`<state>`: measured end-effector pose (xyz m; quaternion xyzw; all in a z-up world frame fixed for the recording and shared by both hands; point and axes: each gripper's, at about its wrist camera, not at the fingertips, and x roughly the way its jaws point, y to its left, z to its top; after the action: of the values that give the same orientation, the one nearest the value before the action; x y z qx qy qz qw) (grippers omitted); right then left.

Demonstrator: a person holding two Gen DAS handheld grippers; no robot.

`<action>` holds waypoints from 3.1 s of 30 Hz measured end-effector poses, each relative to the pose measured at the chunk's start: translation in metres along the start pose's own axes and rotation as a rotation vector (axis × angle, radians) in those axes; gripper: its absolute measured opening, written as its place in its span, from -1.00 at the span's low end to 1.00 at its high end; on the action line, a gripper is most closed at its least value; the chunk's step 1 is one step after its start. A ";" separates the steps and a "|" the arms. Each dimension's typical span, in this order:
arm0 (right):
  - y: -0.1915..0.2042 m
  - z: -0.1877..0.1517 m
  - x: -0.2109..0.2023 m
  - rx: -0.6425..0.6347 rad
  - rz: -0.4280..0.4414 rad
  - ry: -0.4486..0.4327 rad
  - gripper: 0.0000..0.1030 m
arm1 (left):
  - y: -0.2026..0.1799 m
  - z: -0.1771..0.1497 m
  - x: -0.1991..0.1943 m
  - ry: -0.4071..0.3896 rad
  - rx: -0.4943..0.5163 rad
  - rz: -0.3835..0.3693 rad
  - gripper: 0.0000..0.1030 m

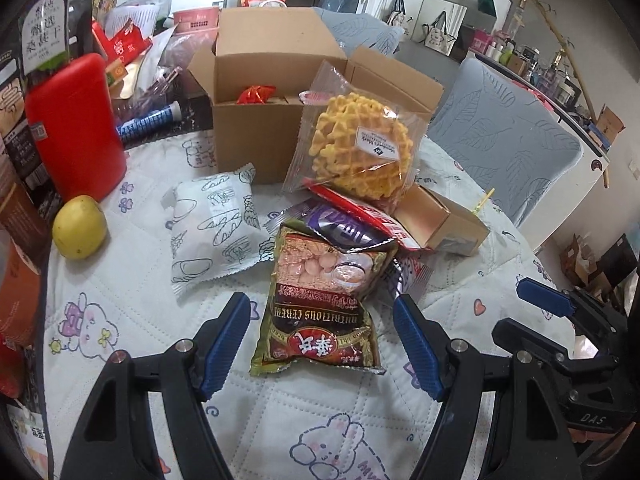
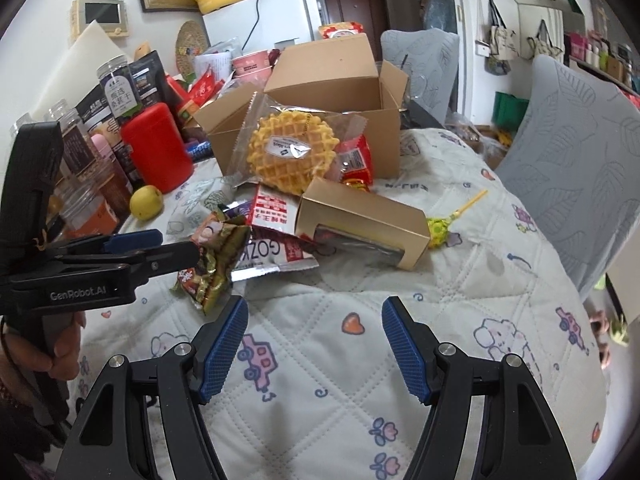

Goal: Organize snacks
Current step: 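Move the left tool back to the cereal snack bag and grasp it, then lift the cereal bag with the left tool while the right tool grasps the green lollipop, then carry the cereal bag and green lollipop with both tools toward the box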

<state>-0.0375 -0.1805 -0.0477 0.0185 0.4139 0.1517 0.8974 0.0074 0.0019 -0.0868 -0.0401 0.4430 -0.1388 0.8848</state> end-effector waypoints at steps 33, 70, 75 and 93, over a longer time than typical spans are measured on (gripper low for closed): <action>-0.094 0.028 0.011 0.134 -0.135 -0.009 0.37 | -0.024 0.023 0.007 -0.001 -0.032 0.033 0.00; -0.106 0.048 0.071 0.012 -0.012 0.098 -0.48 | -0.050 0.052 0.011 -0.032 -0.022 -0.004 0.00; -0.102 0.043 0.056 0.026 -0.022 0.082 -0.48 | -0.050 0.047 0.002 -0.044 -0.022 -0.007 0.00; -0.056 0.013 -0.014 0.015 -0.017 0.009 -0.48 | -0.049 0.014 -0.045 -0.096 0.003 -0.014 0.00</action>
<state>-0.0221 -0.2369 -0.0380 0.0212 0.4190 0.1410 0.8967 -0.0172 -0.0332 -0.0339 -0.0486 0.3994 -0.1433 0.9042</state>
